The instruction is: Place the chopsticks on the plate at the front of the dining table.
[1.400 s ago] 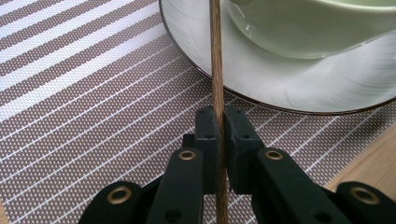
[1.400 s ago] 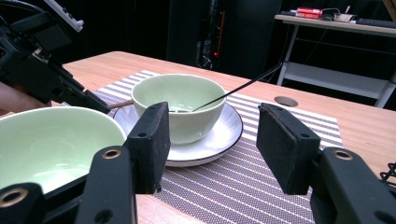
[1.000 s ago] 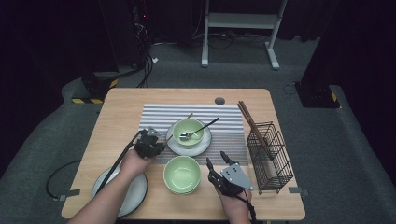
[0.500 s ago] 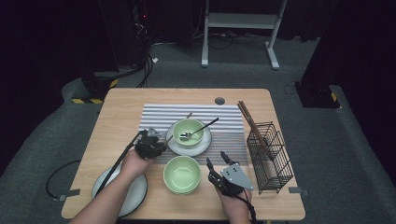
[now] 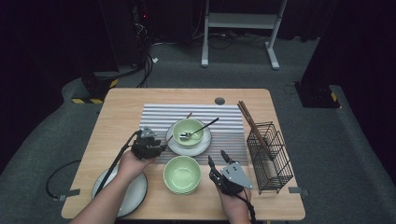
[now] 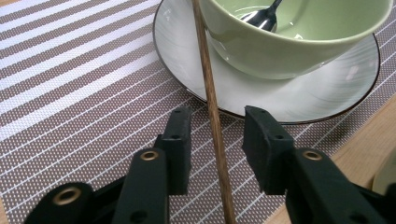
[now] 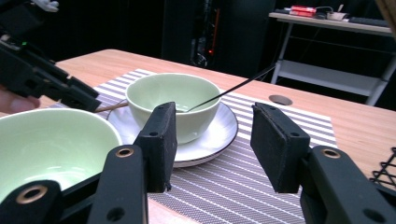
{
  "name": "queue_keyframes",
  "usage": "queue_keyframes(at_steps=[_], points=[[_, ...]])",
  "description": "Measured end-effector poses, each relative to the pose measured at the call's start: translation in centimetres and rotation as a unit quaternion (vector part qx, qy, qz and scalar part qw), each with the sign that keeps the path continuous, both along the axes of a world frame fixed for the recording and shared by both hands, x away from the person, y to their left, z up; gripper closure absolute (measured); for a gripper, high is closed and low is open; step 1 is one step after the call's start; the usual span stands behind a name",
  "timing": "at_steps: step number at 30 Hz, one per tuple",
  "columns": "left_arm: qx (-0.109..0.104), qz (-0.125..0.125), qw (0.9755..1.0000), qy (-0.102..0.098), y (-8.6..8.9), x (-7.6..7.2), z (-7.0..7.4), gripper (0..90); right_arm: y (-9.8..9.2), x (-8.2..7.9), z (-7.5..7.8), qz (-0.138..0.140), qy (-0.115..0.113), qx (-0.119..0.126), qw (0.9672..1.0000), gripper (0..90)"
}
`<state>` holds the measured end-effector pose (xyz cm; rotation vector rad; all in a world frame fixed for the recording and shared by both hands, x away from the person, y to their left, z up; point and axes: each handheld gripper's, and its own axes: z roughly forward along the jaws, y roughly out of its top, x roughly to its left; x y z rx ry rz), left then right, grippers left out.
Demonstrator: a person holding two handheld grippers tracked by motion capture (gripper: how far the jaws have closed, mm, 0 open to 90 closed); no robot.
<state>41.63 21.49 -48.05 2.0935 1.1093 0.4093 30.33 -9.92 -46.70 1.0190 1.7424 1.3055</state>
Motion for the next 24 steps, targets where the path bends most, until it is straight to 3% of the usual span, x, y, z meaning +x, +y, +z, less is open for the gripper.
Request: queue_keyframes(at_steps=[7, 14, 24], points=[[-0.022, 0.001, 0.9995, -0.022, 0.6, -0.8, 0.3, 56.3, -0.3, 0.3, 0.7, -0.028, 0.000, -0.012, 0.9995, 53.4], [-0.037, 0.001, 0.9986, -0.037, 1.2, -1.5, 0.9, 48.2, -0.7, 0.9, 2.0, -0.046, -0.009, -0.020, 0.9987, 49.1], [-0.049, 0.002, 0.9978, -0.045, 2.3, -2.2, 0.8, 42.3, -0.5, 2.4, 5.6, -0.055, -0.031, -0.028, 0.9976, 50.6]])
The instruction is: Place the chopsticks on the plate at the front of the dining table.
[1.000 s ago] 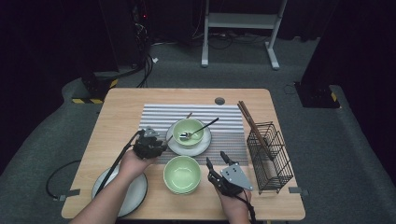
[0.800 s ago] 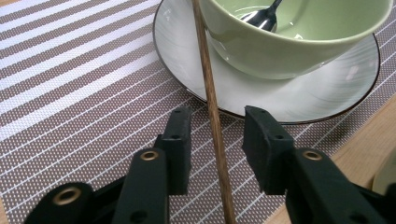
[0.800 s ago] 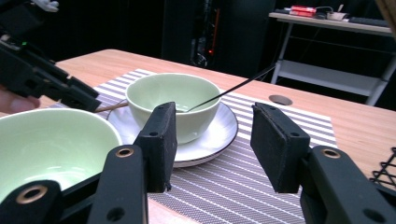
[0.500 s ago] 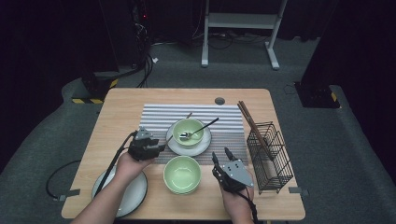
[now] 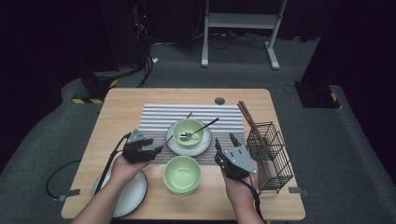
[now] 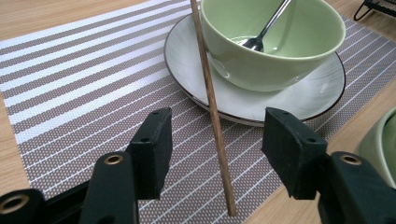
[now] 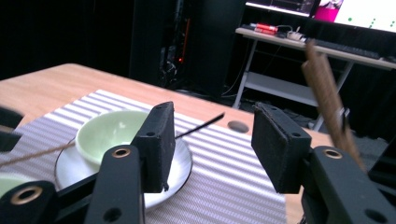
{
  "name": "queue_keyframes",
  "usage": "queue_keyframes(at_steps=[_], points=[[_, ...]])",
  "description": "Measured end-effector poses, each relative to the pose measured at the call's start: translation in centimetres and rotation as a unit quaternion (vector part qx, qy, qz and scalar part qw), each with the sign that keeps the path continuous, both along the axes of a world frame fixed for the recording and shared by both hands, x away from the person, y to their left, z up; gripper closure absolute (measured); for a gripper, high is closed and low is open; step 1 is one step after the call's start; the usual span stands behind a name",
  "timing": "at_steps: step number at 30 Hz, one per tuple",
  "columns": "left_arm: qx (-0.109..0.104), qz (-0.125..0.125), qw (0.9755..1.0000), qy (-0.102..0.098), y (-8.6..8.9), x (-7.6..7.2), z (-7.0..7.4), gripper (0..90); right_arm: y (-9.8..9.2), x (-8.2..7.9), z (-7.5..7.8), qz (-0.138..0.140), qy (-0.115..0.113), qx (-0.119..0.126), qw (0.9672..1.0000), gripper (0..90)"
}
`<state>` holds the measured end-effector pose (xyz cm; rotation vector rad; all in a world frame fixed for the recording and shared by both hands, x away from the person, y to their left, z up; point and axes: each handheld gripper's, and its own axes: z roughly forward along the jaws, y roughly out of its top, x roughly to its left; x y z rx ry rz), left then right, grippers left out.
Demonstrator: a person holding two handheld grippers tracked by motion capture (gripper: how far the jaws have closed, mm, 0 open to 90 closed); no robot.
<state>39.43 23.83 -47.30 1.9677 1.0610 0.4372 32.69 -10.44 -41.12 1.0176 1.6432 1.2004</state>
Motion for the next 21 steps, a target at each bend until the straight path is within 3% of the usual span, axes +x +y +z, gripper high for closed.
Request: queue_keyframes(at_steps=[8, 15, 21], points=[[-0.011, -0.006, 0.9999, -0.006, 0.5, -0.5, 0.0, 40.1, -1.1, 2.2, 2.3, -0.025, 0.001, 0.006, 0.9997, 58.3], [-0.011, -0.004, 0.9999, -0.006, 0.6, -0.6, -0.3, 40.2, -1.8, 4.1, 2.9, -0.052, 0.001, -0.007, 0.9986, 61.3], [-0.015, -0.003, 0.9998, -0.009, 0.8, -0.8, 0.2, 40.2, -2.2, 5.7, 3.5, -0.067, 0.004, -0.009, 0.9977, 64.7]])
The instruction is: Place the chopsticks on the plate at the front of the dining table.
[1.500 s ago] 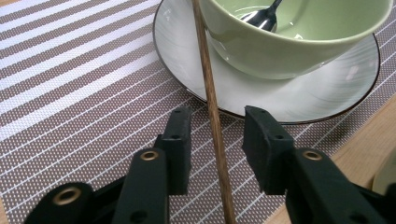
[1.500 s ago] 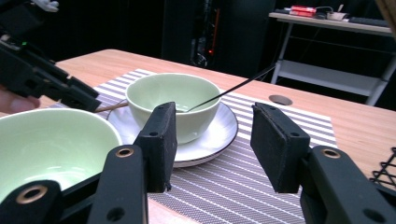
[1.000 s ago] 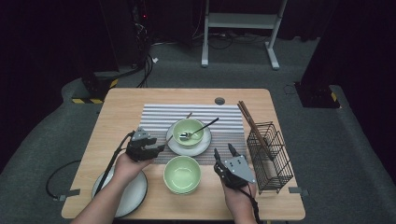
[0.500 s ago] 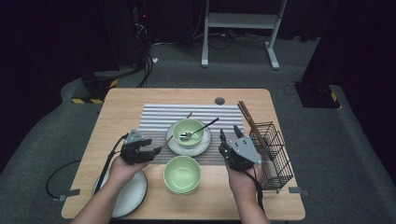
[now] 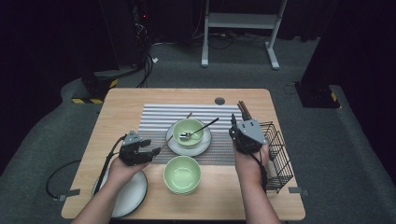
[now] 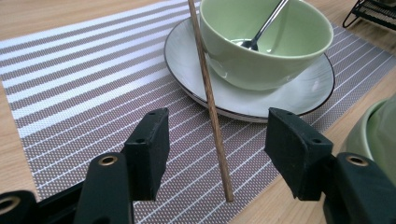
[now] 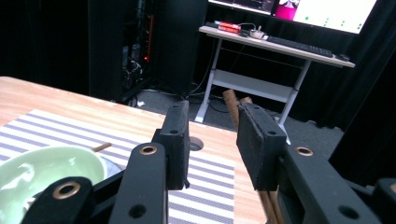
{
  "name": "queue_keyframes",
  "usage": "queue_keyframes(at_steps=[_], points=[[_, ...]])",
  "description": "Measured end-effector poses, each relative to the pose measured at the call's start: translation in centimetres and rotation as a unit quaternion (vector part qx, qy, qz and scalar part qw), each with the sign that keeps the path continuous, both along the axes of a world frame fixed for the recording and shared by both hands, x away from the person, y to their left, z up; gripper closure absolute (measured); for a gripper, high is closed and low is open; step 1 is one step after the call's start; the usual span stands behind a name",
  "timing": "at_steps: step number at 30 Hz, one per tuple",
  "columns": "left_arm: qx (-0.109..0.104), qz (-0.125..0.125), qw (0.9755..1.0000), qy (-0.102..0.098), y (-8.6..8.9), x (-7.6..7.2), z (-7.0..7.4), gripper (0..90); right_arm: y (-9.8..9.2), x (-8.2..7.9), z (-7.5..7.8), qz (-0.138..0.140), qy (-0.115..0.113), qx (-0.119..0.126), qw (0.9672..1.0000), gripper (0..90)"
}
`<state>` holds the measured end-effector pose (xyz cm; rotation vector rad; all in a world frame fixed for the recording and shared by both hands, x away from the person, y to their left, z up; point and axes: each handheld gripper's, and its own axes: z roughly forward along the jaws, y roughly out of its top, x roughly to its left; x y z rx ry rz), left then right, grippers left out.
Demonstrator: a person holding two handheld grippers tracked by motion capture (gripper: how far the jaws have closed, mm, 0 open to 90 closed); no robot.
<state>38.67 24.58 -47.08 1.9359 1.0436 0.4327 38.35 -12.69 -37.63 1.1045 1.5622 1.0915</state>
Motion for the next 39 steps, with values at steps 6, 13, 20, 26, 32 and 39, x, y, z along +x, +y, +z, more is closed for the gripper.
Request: queue_keyframes(at_steps=[6, 13, 20, 26, 32, 39], points=[[-0.005, -0.003, 1.0000, -0.006, -0.1, -0.3, 0.4, 40.5, -0.1, 1.1, 0.3, -0.005, 0.002, 0.001, 1.0000, 64.8], [-0.005, -0.006, 1.0000, -0.006, -0.2, -0.3, 0.4, 40.7, -0.2, 2.2, 0.3, -0.013, 0.007, 0.003, 0.9999, 64.8], [-0.005, -0.006, 1.0000, -0.007, -0.2, -0.4, 0.4, 40.8, -0.5, 3.4, -0.1, -0.020, 0.021, 0.009, 0.9995, 65.5], [-0.007, -0.005, 1.0000, -0.005, -0.2, -0.3, 0.4, 40.8, -0.6, 4.0, -0.4, -0.023, 0.027, 0.006, 0.9994, 66.5], [-0.009, -0.008, 0.9999, -0.006, -0.3, -0.4, 0.5, 41.2, -0.7, 4.4, -0.6, -0.027, 0.033, 0.007, 0.9991, 67.4], [-0.012, -0.007, 0.9999, -0.005, -0.3, -0.5, 0.5, 41.3, -0.8, 4.6, -0.8, -0.029, 0.040, 0.005, 0.9988, 68.2]])
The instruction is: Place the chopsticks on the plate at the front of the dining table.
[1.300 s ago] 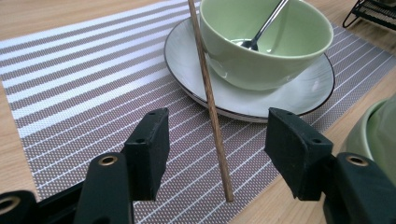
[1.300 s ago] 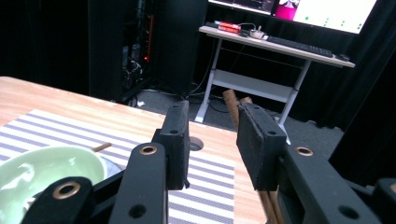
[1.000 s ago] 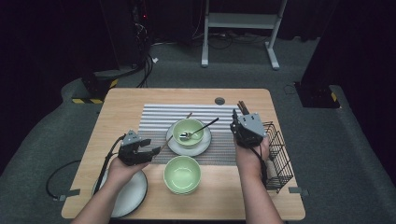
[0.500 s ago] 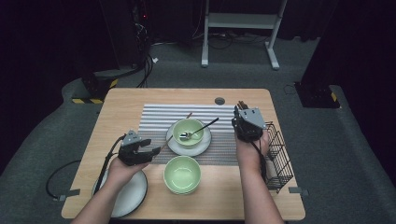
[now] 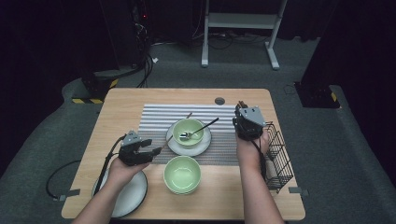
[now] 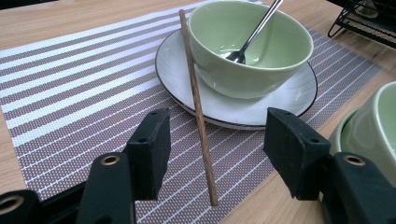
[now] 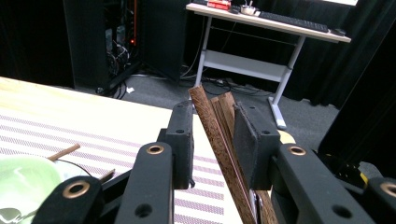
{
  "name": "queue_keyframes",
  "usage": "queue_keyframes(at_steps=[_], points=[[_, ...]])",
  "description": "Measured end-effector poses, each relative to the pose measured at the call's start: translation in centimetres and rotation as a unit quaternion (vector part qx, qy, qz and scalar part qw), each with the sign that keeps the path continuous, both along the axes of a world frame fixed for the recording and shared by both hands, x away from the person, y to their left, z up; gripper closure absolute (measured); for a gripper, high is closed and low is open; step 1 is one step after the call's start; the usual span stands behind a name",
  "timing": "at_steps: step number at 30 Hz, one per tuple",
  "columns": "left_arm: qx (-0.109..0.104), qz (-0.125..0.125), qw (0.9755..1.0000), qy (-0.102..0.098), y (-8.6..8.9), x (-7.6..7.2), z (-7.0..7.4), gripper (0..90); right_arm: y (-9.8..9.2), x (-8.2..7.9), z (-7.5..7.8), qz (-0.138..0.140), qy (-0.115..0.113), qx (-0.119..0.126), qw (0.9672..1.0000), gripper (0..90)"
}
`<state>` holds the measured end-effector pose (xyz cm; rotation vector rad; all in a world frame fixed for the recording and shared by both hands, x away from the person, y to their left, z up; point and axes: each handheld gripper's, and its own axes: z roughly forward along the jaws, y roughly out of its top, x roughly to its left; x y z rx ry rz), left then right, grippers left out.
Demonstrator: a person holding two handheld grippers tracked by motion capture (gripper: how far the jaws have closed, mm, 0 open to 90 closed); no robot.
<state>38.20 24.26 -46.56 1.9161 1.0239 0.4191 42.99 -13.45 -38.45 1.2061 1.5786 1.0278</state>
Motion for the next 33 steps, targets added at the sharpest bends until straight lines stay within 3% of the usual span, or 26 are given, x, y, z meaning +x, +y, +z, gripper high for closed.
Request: queue_keyframes(at_steps=[10, 20, 33], points=[[-0.002, -0.001, 1.0000, 0.001, 0.0, 0.0, 0.0, 41.4, -0.1, 0.1, -0.3, -0.002, 0.005, 0.000, 1.0000, 72.4], [-0.005, -0.001, 1.0000, 0.001, -0.1, 0.0, -0.1, 41.6, 0.0, -0.1, -0.3, -0.001, 0.007, -0.015, 0.9999, 74.8], [-0.002, -0.006, 1.0000, 0.000, -0.6, 0.0, 0.1, 41.8, -0.3, -1.4, 0.3, 0.007, 0.002, -0.020, 0.9998, 75.7]])
